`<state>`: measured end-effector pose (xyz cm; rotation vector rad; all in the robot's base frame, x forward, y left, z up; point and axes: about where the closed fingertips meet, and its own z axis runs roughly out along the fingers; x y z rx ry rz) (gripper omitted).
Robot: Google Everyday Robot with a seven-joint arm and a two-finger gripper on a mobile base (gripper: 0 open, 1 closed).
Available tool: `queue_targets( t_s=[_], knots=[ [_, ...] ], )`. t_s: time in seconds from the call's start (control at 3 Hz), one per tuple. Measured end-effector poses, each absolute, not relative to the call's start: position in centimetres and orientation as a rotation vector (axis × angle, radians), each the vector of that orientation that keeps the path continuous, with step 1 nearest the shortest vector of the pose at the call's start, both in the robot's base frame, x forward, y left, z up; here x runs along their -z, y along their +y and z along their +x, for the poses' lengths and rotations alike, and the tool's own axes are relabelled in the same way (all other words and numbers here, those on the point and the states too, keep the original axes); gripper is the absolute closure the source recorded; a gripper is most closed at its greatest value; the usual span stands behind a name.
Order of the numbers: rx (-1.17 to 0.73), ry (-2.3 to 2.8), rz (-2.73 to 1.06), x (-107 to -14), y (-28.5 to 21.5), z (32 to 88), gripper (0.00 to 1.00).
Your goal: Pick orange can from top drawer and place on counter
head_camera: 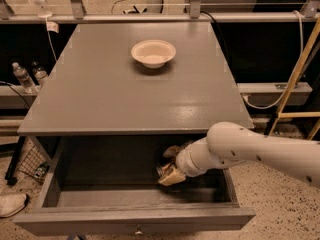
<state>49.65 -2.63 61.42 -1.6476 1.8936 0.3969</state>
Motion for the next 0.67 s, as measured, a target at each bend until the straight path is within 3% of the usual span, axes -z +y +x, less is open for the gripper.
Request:
queue_targets(
  t_s=[0.33,0.67],
  knots=[
    [-0.397,1.893,-1.648,-61.45,-2.63,49.65,1.00],
    [-0.397,1.893,-1.648,-61.45,-2.63,49.65,1.00]
  ],
)
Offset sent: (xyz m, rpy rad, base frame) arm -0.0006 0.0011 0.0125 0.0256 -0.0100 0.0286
